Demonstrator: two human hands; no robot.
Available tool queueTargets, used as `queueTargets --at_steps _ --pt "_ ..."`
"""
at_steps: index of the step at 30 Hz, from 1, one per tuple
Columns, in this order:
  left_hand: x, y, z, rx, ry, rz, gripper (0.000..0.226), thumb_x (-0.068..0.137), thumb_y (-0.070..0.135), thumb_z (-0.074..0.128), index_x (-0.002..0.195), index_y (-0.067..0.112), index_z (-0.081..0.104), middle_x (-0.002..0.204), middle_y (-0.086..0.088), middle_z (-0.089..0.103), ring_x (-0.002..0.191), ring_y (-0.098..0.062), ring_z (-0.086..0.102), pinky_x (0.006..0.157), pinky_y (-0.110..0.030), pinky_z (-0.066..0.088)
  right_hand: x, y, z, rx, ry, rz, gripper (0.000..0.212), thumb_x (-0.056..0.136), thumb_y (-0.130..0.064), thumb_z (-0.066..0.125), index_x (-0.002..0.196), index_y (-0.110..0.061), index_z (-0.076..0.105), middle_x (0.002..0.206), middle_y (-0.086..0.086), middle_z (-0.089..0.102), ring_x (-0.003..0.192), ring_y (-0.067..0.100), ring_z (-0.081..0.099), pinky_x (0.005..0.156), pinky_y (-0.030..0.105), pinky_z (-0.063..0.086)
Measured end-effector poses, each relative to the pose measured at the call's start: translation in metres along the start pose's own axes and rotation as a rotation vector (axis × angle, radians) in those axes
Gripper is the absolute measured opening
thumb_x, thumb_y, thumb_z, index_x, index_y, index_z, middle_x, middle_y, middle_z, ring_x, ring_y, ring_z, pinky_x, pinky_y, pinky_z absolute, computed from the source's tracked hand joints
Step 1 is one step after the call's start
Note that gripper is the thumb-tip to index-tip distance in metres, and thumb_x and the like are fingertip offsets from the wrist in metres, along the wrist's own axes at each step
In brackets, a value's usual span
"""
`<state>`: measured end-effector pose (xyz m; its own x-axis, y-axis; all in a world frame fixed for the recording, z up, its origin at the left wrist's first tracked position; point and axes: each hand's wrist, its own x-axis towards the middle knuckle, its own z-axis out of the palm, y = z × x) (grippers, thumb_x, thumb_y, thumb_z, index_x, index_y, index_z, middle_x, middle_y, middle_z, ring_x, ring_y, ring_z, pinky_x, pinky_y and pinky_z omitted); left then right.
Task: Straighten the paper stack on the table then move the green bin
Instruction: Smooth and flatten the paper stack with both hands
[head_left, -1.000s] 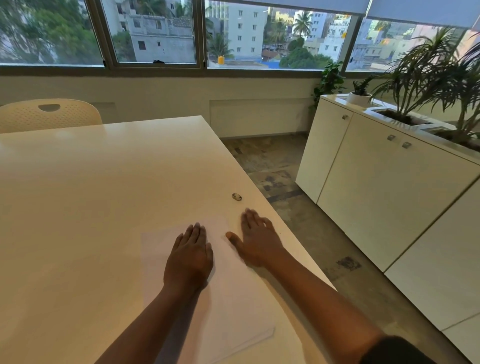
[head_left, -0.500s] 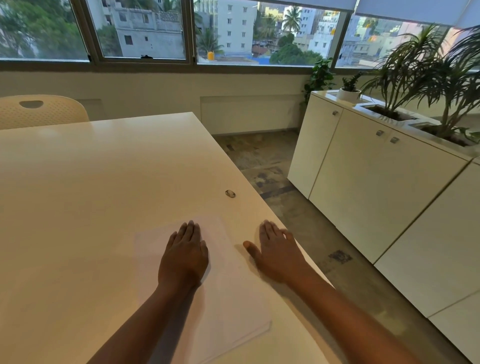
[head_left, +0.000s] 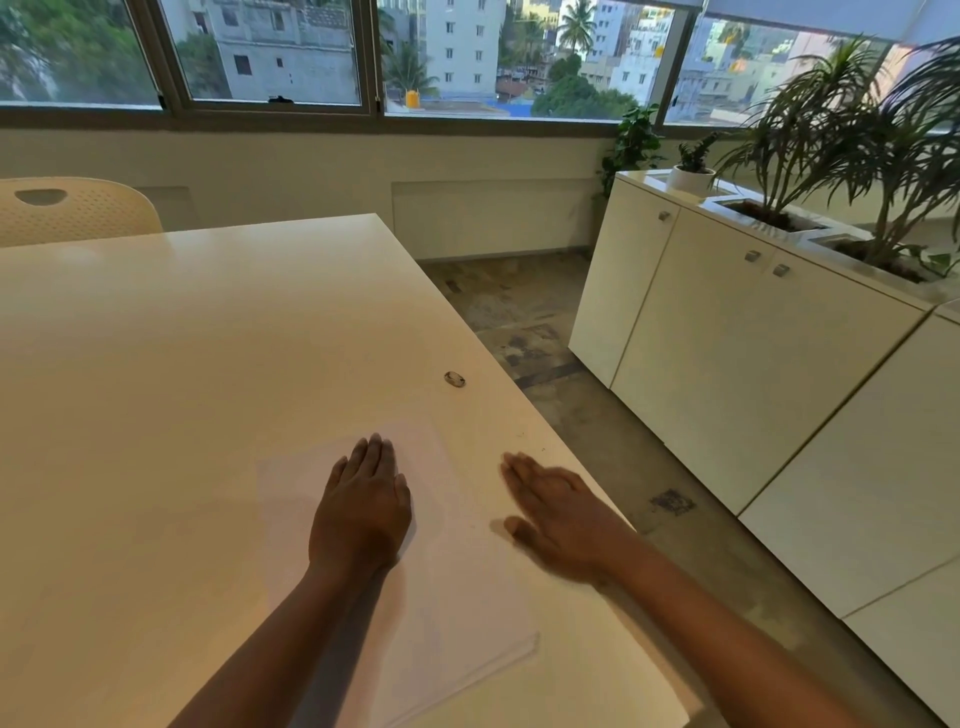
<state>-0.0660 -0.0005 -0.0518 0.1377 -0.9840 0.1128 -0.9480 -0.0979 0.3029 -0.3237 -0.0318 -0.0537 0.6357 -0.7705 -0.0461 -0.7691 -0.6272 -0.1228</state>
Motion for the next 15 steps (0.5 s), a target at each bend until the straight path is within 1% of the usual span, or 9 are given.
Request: queueTargets --at_steps 2,4,6,8,9,10,12,13,15 --pt "-0.001 0.002 0.001 -0.004 0.0 0.01 0.055 0.105 0.03 0.022 0.156 0.01 0.017 0.165 -0.005 0.014 0.152 -0.014 0.008 0.123 -0.03 0.007 0.011 0.011 -0.005 -0.004 -0.004 0.041 0.081 0.087 -0.068 -0.011 0.153 -0.019 -0.007 0.16 -0.004 -0.01 0.146 0.004 -0.013 0.12 0.032 0.002" --pt "0.0 0.001 0.0 -0.01 0.003 0.005 0.055 0.105 0.029 0.024 0.156 0.01 0.019 0.164 -0.006 0.015 0.152 -0.015 0.01 0.123 -0.031 0.008 0.022 0.014 -0.014 0.032 -0.024 0.071 0.078 0.089 -0.064 -0.005 0.153 -0.019 -0.006 0.162 -0.003 -0.007 0.147 0.005 -0.009 0.118 0.031 0.0" --pt "0.001 0.001 0.0 -0.01 0.002 0.002 0.054 0.105 0.029 0.024 0.156 0.01 0.019 0.164 -0.006 0.015 0.152 -0.015 0.01 0.123 -0.031 0.008 0.021 0.013 -0.026 0.17 -0.025 0.097 0.074 0.092 -0.06 0.003 0.153 -0.02 -0.002 0.162 -0.004 -0.002 0.148 0.006 -0.002 0.116 0.029 0.0" --pt "0.001 0.0 0.001 -0.009 0.003 0.003 0.055 0.105 0.029 0.024 0.156 0.01 0.019 0.164 -0.006 0.015 0.152 -0.016 0.01 0.123 -0.031 0.008 0.007 0.008 -0.033 0.309 0.023 0.107 0.07 0.094 -0.059 0.009 0.154 -0.023 0.004 0.161 -0.007 0.007 0.147 0.007 0.009 0.114 0.027 0.006" --pt "0.001 0.0 0.001 -0.01 0.005 0.006 0.055 0.105 0.029 0.024 0.156 0.01 0.019 0.164 -0.007 0.016 0.152 -0.016 0.01 0.123 -0.032 0.008 -0.005 0.002 -0.032 0.333 0.043 0.099 0.068 0.095 -0.059 0.01 0.154 -0.025 0.005 0.161 -0.008 0.011 0.146 0.007 0.014 0.114 0.027 0.009" --pt "0.001 0.0 0.002 -0.009 0.007 0.008 0.055 0.105 0.029 0.024 0.156 0.01 0.019 0.164 -0.007 0.016 0.152 -0.016 0.01 0.123 -0.031 0.008 -0.018 -0.004 -0.029 0.332 0.049 0.072 0.067 0.096 -0.061 0.009 0.153 -0.027 0.004 0.16 -0.011 0.012 0.144 0.003 0.013 0.114 0.026 0.012" --pt "0.0 -0.001 0.002 -0.01 0.01 0.009 0.055 0.105 0.029 0.024 0.156 0.01 0.019 0.164 -0.006 0.016 0.152 -0.015 0.01 0.123 -0.031 0.008 -0.043 -0.021 -0.018 0.316 0.012 -0.017 0.066 0.094 -0.065 0.005 0.151 -0.033 -0.004 0.158 -0.019 -0.001 0.142 -0.009 -0.001 0.118 0.025 0.009" --pt "0.0 -0.001 0.002 -0.012 0.014 0.008 0.054 0.105 0.029 0.024 0.156 0.01 0.019 0.164 -0.006 0.016 0.152 -0.015 0.01 0.123 -0.031 0.008 -0.051 -0.028 -0.012 0.311 -0.014 -0.06 0.064 0.094 -0.066 0.003 0.151 -0.036 -0.007 0.159 -0.02 -0.005 0.142 -0.01 -0.006 0.118 0.025 0.007" --pt "0.001 -0.001 0.001 -0.014 0.02 0.01 0.054 0.105 0.028 0.023 0.156 0.009 0.02 0.164 -0.006 0.016 0.152 -0.015 0.01 0.123 -0.031 0.008 -0.058 -0.032 -0.002 0.292 -0.037 -0.123 0.061 0.097 -0.062 0.004 0.151 -0.036 -0.007 0.16 -0.018 -0.004 0.144 -0.007 -0.006 0.118 0.027 0.007"
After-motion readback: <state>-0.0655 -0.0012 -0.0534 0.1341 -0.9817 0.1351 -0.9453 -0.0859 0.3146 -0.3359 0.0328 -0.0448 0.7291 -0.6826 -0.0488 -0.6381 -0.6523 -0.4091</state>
